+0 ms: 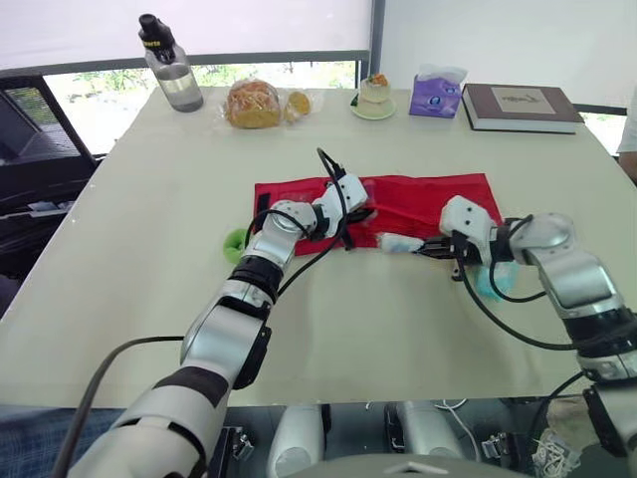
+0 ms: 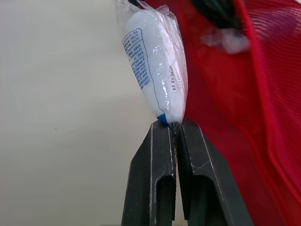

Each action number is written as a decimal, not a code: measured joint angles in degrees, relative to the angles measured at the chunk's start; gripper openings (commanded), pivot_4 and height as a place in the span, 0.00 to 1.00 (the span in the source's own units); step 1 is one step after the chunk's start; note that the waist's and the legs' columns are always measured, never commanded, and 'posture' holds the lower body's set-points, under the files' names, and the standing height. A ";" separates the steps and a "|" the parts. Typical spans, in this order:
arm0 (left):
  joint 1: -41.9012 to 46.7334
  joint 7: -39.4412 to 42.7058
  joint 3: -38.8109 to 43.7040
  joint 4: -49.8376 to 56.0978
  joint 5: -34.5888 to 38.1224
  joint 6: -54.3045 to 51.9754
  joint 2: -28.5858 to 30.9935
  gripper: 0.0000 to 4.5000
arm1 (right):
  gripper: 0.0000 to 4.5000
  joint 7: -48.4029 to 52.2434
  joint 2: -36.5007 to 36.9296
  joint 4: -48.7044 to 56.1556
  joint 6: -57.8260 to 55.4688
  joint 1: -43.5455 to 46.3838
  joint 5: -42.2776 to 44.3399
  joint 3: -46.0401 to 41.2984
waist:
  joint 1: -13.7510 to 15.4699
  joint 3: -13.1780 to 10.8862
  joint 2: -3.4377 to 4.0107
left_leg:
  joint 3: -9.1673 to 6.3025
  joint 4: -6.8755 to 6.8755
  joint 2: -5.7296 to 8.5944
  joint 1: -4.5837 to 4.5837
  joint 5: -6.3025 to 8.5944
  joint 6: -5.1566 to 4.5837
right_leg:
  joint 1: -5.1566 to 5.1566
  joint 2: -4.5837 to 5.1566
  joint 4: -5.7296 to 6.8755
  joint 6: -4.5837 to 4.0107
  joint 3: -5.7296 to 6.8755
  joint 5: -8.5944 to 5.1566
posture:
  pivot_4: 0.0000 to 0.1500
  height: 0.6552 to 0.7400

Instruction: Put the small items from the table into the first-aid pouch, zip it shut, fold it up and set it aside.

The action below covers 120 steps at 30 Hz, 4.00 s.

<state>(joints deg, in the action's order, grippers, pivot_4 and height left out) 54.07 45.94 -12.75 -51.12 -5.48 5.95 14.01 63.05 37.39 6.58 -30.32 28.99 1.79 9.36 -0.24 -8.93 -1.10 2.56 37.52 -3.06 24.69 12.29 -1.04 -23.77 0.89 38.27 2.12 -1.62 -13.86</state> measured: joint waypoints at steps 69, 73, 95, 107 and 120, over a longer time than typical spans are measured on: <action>-5.79 0.11 0.62 7.70 -0.13 -1.80 -3.03 0.00 | 0.55 -48.47 -30.57 -7.27 -25.49 9.64 -4.64 2.45 | -0.62 0.01 0.02 | -0.01 -0.12 -0.01 0.10 0.00 0.00 | -0.13 0.01 -0.05 0.00 0.01 0.00 | 1.00 1.00; -5.36 0.04 0.73 7.18 -0.11 -1.75 -3.02 0.00 | 0.55 -46.36 -29.42 -4.86 -25.33 7.41 -3.57 3.18 | -0.62 0.01 0.02 | -0.04 -0.14 -0.02 0.09 0.00 0.00 | -0.13 -0.01 -0.05 0.00 0.03 0.00 | 1.00 1.00; -3.58 3.90 2.15 4.85 3.22 -4.92 -3.64 0.00 | 0.01 -38.84 -21.66 4.15 -14.92 -3.60 2.54 1.78 | -0.54 0.01 0.01 | -0.02 -0.15 -0.01 0.12 0.00 -0.01 | -0.11 -0.01 -0.19 0.01 0.02 -0.01 | 1.00 1.00; -3.41 5.54 2.03 4.86 3.31 -4.95 -3.37 0.00 | 0.01 -46.04 -28.68 -13.86 1.75 1.82 -3.37 3.01 | -0.64 0.01 0.00 | 0.00 -0.18 -0.02 0.12 0.00 0.00 | -0.11 -0.02 -0.20 0.01 0.01 0.00 | 1.00 1.00; -3.70 4.35 1.99 4.85 3.13 -4.35 -3.51 0.00 | 0.01 -36.94 -18.38 4.13 4.26 -10.85 -0.08 0.08 | -0.43 0.01 0.00 | 0.00 -0.19 -0.01 0.13 0.00 0.00 | -0.10 0.00 -0.24 0.01 0.00 -0.01 | 1.00 1.00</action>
<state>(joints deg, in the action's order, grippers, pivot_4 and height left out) 50.36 50.30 -10.76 -46.27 -2.35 1.60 10.50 26.11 19.02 10.70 -26.06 18.14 1.71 9.44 -0.67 -8.92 -1.10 2.55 37.33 -3.07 24.82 12.30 -1.05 -23.86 0.89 38.03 2.13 -1.62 -13.87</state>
